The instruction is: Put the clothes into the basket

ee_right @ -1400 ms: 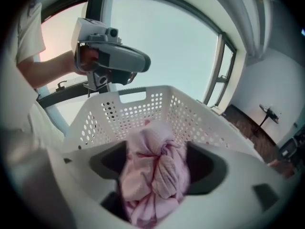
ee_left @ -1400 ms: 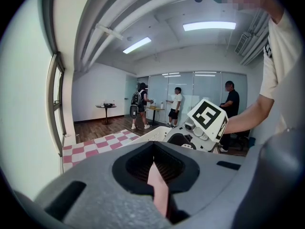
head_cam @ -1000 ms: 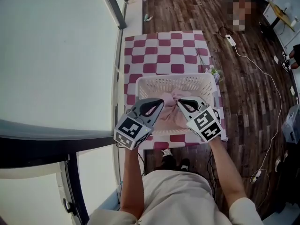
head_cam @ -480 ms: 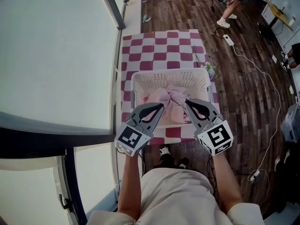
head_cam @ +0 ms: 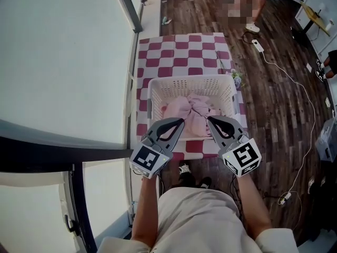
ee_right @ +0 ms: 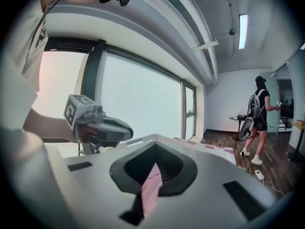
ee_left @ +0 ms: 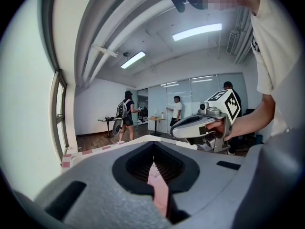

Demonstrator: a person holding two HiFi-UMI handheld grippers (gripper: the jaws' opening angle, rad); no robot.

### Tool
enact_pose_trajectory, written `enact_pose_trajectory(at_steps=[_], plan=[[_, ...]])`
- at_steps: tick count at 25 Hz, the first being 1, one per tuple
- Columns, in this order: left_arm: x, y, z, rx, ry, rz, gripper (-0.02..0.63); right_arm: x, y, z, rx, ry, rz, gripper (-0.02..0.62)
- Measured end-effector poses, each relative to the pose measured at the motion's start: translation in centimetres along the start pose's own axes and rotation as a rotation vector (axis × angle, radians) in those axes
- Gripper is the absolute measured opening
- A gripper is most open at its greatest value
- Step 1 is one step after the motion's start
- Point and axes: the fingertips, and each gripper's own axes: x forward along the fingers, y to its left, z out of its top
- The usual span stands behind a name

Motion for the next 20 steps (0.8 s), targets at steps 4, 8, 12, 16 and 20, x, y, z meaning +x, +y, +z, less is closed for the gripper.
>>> enact_pose_trajectory(at_steps=[4,8,12,16,20], plan=[[0.06,0.38,-0.33,0.018,0.011,0.006,0.014,-0.01,0.06,-0.23,0.013,-0.001,-0.003,0.014],[0.38,-0.02,-0.68,0.017,0.008,-0.016,0.014,-0.05,-0.11,-0.14,0.019,-0.008,-0.005,0.014],[0.61,0.04,-0.59,0.033,0.006,-0.018,0.014,-0.13,-0.3,-0.28,0.024,-0.003,-0.009,0.014],[0.74,-0.14,-0.56,0.038,0.0,-0.029,0.014,-0.3,-0.45,-0.32,0.019,0.002,-0.012,0.014],[0.62,-0.13,-0.6,0.03,0.002,-0.023,0.014,-0.27,-0.39,-0.4,0.016,0.006,-0.009,0.014]])
